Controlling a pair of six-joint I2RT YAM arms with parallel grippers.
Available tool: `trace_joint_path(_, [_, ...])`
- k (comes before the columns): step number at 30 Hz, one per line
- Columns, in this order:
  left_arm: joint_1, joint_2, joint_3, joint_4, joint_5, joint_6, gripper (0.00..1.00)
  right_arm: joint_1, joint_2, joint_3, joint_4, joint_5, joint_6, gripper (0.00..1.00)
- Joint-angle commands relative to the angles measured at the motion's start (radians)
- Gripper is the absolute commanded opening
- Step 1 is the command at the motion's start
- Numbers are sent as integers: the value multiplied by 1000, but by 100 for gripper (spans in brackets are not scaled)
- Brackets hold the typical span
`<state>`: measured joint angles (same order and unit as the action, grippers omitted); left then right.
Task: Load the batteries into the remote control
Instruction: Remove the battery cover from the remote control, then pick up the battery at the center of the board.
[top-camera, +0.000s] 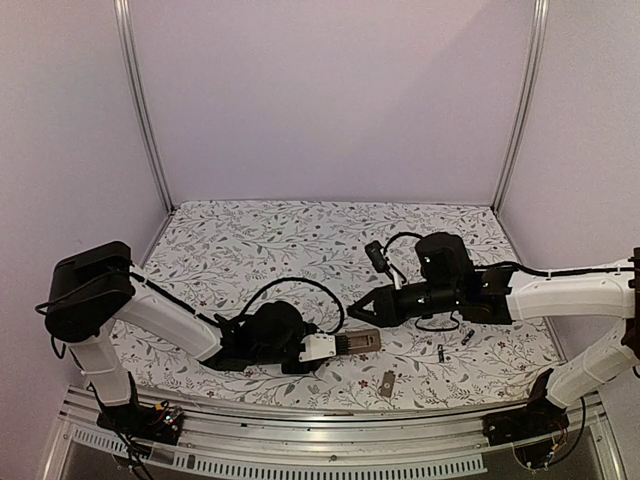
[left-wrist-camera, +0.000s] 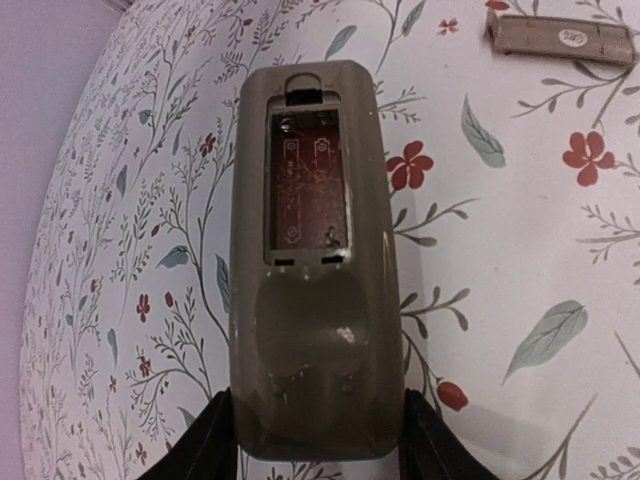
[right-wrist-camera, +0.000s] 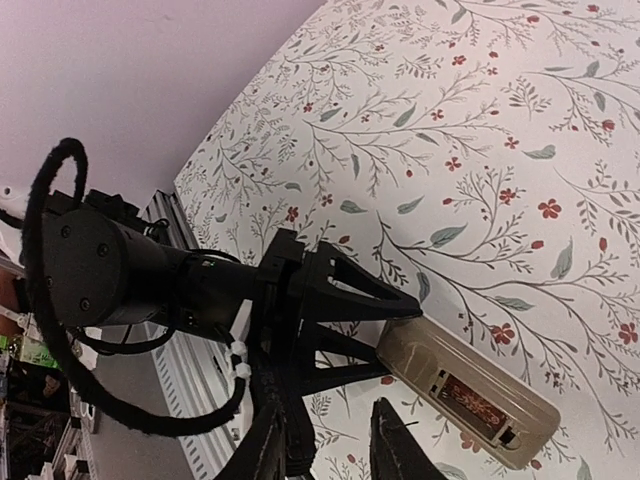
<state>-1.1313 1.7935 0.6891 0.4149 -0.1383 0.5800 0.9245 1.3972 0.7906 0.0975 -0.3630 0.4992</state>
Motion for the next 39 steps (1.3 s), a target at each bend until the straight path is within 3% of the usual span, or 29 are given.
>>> trace_joint_path(1, [-17, 18, -2, -44, 24, 10, 0, -43, -42, -8, -222, 135, 21, 30])
trace_joint_path(10, [-3, 35, 28, -90, -16, -24, 0, -100, -63, -12, -488, 313, 135, 47])
trace_joint_path(18, [57, 20, 144, -405, 258, -18, 0, -200, -64, 30, -728, 457, 233, 51])
trace_joint_path(24, [66, 49, 190, -508, 303, -33, 0, -205, -9, 24, -833, 442, 248, 47])
trace_joint_path(39, [59, 51, 181, -495, 287, -25, 0, -245, 119, -18, -786, 402, 181, 29])
